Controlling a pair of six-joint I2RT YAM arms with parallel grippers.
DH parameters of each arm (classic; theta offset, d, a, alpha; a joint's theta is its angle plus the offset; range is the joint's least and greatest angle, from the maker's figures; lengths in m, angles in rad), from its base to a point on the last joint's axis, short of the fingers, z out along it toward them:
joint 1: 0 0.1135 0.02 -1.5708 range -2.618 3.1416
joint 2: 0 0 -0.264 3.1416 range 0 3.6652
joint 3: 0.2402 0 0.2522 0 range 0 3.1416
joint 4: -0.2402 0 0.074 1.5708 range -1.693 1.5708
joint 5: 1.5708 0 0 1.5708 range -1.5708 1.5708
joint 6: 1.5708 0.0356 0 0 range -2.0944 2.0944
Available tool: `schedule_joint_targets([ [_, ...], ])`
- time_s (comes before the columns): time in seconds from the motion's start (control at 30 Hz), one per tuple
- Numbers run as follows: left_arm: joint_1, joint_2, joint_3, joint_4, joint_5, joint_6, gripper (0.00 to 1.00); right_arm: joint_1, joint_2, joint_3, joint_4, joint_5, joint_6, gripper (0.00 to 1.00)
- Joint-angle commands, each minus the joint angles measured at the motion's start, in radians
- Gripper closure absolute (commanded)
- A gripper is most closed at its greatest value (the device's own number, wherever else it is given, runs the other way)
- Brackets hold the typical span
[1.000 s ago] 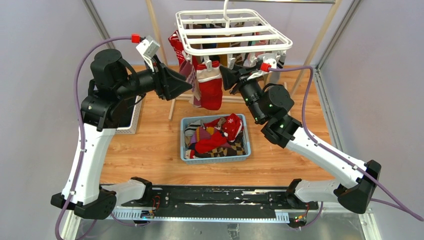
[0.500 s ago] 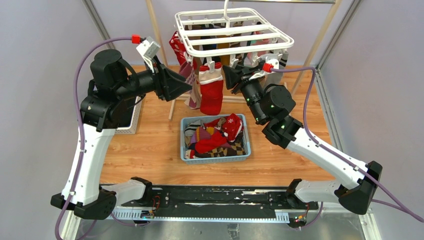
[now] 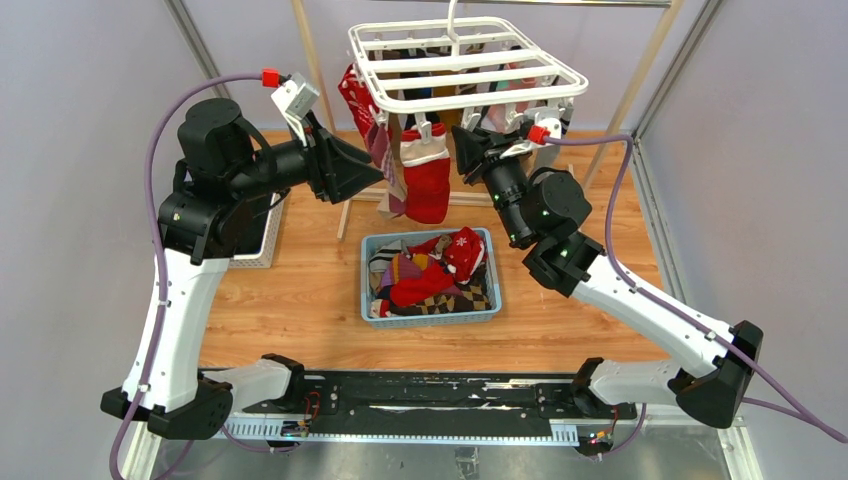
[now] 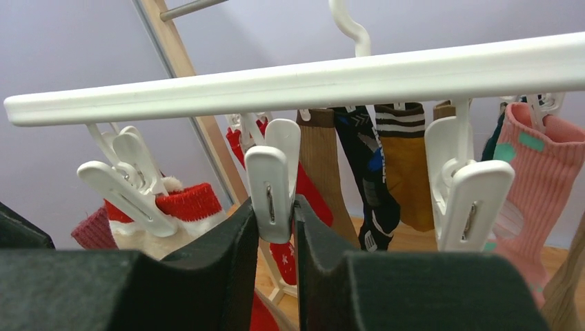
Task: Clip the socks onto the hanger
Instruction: Open the clamp at the hanger.
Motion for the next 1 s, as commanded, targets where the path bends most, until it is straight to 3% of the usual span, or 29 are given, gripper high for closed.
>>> schedule_joint_targets([
  [0.0, -0.004, -0.017, 0.027, -0.015, 0.017, 0.017, 0.47, 0.016, -0.010, -0.025, 0.056, 0.032, -0.015, 0.81],
  [0.5, -0.003, -0.035, 0.035, -0.027, 0.024, 0.010, 0.47, 0.076, -0.030, -0.041, 0.054, -0.002, -0.025, 0.99],
  [0.97, -0.004, -0.028, 0.051, 0.065, 0.045, -0.196, 0.39, 0.179, 0.050, 0.047, 0.034, 0.008, -0.052, 1.00],
])
